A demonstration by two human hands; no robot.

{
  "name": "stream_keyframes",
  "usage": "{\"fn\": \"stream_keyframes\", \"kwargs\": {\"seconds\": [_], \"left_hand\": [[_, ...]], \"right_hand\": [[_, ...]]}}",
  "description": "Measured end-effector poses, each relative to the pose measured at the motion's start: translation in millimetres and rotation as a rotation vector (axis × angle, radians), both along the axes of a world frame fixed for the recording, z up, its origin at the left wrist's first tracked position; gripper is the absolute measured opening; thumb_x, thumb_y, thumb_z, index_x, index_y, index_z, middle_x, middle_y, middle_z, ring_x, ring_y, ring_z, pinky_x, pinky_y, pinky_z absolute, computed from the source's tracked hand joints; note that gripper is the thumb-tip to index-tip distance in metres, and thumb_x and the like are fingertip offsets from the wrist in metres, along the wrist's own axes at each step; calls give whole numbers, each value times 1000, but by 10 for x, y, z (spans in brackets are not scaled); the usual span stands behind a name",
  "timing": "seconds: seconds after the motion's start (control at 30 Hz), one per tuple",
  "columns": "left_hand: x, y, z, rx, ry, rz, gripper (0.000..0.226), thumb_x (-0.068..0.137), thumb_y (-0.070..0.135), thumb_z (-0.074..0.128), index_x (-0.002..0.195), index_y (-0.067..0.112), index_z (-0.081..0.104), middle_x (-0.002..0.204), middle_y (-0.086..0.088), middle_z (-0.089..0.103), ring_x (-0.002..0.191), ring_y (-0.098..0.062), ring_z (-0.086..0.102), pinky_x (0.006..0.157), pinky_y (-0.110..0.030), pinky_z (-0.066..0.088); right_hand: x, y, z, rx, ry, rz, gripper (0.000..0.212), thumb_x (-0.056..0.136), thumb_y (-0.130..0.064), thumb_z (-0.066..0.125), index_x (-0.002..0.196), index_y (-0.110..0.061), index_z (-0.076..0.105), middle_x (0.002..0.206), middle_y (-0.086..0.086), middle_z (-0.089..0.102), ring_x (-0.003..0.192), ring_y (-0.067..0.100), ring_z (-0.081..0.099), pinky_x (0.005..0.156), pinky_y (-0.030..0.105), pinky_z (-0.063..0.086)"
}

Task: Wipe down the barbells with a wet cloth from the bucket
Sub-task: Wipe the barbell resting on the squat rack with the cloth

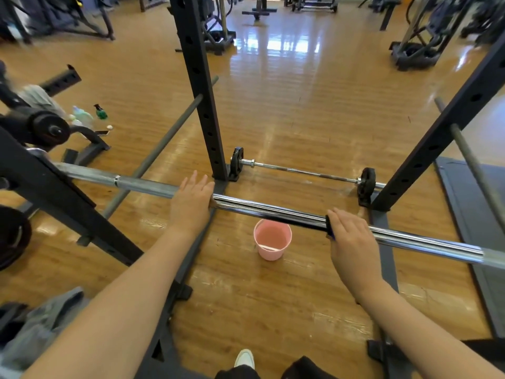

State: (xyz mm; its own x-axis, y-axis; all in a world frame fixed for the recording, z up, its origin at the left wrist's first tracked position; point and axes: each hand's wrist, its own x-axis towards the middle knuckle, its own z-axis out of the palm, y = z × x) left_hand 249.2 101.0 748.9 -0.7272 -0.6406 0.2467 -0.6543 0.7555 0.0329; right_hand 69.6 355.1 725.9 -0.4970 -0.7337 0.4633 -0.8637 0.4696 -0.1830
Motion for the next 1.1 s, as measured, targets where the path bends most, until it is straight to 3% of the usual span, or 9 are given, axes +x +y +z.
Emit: {"fn": "stream_keyframes", "kwargs": {"seconds": [0.13, 0.33, 0.4, 0.53, 0.67, 0.73, 0.83, 0.97, 1.1], "left_hand": [[-1, -10, -19, -7, 7, -9, 47, 94, 6, 51, 140, 7, 43, 147, -11, 40, 142, -27, 25, 117, -35, 10], [69, -153, 78, -4, -87, -193, 49, 89, 3, 55, 137, 3, 43, 143, -13, 45, 141, -27, 29, 116, -34, 15], [123, -241, 88, -4, -146, -265, 61, 90, 6, 55, 145, 7, 31, 153, -9, 30, 144, -23, 19, 117, -32, 7], [189, -309, 68, -56, -141, -261, 62, 96, 12, 46, 150, 10, 16, 158, -7, 16, 146, -21, 8, 117, -33, 1], [160, -334, 0, -76, -112, -203, 62, 91, 6, 53, 147, 5, 27, 155, -12, 25, 145, -26, 15, 117, -36, 4], [151, -311, -48, -37, -134, -171, 63, 76, 3, 71, 135, 1, 47, 143, -16, 45, 138, -31, 34, 115, -41, 17], [120, -346, -58, -49, -79, -175, 63, 59, 2, 84, 118, 0, 62, 126, -17, 60, 125, -33, 51, 107, -44, 31], [133, -402, -74, -38, -68, -176, 54, 96, 10, 47, 146, 6, 28, 155, -9, 24, 146, -21, 11, 116, -32, -3], [160, -427, -86, -43, -79, -204, 61, 94, 15, 51, 148, 6, 24, 156, -9, 21, 146, -22, 10, 116, -32, -3]], "right_hand": [[298, -497, 0, 13, 67, 111, 34, 75, 3, 59, 109, 6, 65, 106, 21, 67, 95, 35, 66, 85, 43, 52], [938, -1581, 71, 98, 106, 252, 36, 75, -5, 47, 106, 0, 65, 90, 14, 66, 78, 29, 64, 71, 35, 53], [1031, -1690, 118, 124, 137, 245, 32, 75, -9, 61, 106, -4, 65, 89, 9, 65, 76, 24, 63, 71, 33, 52], [880, -1515, 61, 133, 28, 268, 58, 56, -12, 84, 110, -1, 64, 97, 12, 68, 83, 28, 66, 75, 35, 54], [687, -1116, -14, -46, 40, 192, 39, 78, -8, 47, 110, 3, 65, 104, 16, 68, 91, 31, 66, 80, 39, 53], [708, -1070, -14, -86, 45, 167, 41, 81, -11, 40, 107, 5, 66, 103, 18, 68, 91, 32, 66, 80, 41, 53], [897, -1419, -6, -84, 41, 180, 35, 76, -1, 51, 107, 6, 66, 102, 19, 68, 90, 33, 67, 80, 43, 53], [1199, -1994, 26, -22, 21, 303, 35, 75, -1, 58, 108, 6, 65, 102, 19, 68, 92, 32, 66, 79, 39, 55], [1047, -1813, 23, 73, 30, 341, 52, 64, -3, 79, 114, 3, 64, 105, 16, 68, 92, 30, 66, 78, 38, 55]]}}
